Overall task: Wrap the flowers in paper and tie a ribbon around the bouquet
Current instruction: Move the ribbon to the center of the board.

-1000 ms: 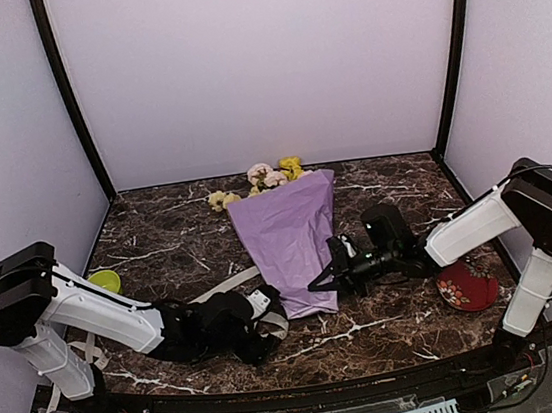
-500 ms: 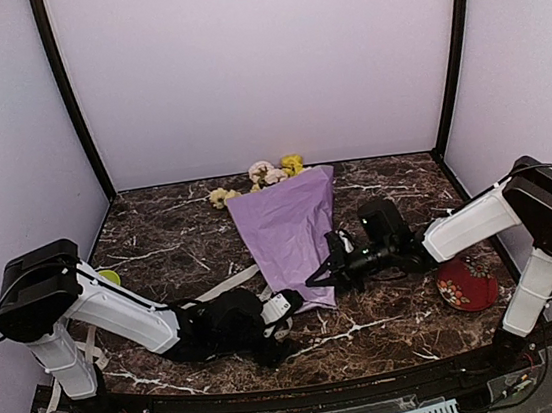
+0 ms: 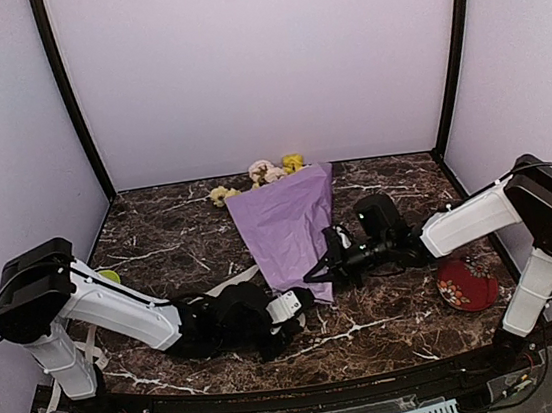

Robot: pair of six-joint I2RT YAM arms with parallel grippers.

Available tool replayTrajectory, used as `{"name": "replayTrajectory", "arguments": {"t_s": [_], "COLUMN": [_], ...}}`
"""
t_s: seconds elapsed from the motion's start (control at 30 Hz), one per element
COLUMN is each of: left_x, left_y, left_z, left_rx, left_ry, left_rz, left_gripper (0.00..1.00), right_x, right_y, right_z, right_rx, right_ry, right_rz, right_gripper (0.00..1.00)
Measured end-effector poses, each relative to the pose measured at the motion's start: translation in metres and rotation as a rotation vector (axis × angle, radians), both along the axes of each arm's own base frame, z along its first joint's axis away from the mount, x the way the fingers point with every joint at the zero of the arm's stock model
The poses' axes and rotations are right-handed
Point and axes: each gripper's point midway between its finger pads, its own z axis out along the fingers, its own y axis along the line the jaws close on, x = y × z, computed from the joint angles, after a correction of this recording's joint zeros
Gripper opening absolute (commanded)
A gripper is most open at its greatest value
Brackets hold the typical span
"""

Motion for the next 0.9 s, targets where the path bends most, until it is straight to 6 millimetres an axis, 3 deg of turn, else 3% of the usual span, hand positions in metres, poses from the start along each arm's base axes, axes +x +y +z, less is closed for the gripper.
{"name": "replayTrajectory", "arguments": {"t_s": [0.13, 0.3, 0.43, 0.5, 0.57, 0.6, 0.67, 0.73, 0.8, 0.9], "left_x": [-0.031, -0.047, -0.053, -0.054, -0.054, -0.053, -0.051, -0.047, -0.043, -0.037], "left_y": [-0.032, -0.094, -0.118, -0.128, -0.134, -0.136, -0.137, -0.137, -0.139, -0.142], "left_z": [0.041, 0.121, 0.149, 0.151, 0.145, 0.14, 0.131, 0.117, 0.111, 0.116], "left_rx": [-0.11, -0.284, -0.346, -0.354, -0.347, -0.337, -0.315, -0.274, -0.238, -0.22], "left_ry": [0.049, 0.017, -0.044, -0.061, -0.068, -0.07, -0.081, -0.088, -0.091, -0.114], "left_rz": [-0.18, -0.387, -0.498, -0.534, -0.552, -0.559, -0.561, -0.55, -0.537, -0.523], "left_gripper": [0.0, 0.0, 0.0, 0.0, 0.09, 0.15, 0.42, 0.61, 0.72, 0.79], "right_x": [0.006, 0.009, 0.006, 0.005, 0.006, 0.006, 0.006, 0.004, 0.003, 0.002], "right_y": [0.004, 0.004, -0.006, -0.014, -0.022, -0.024, -0.026, -0.028, -0.03, -0.03], "right_z": [0.008, 0.012, 0.017, 0.024, 0.032, 0.035, 0.036, 0.034, 0.031, 0.029], "right_rx": [0.0, -0.031, -0.069, -0.078, -0.082, -0.084, -0.089, -0.099, -0.109, -0.114], "right_ry": [-0.029, -0.069, -0.104, -0.123, -0.148, -0.156, -0.167, -0.165, -0.159, -0.159], "right_rz": [0.008, 0.046, 0.074, 0.078, 0.078, 0.081, 0.09, 0.099, 0.104, 0.112], "right_gripper": [0.0, 0.0, 0.0, 0.0, 0.0, 0.0, 0.0, 0.0, 0.0, 0.0]}}
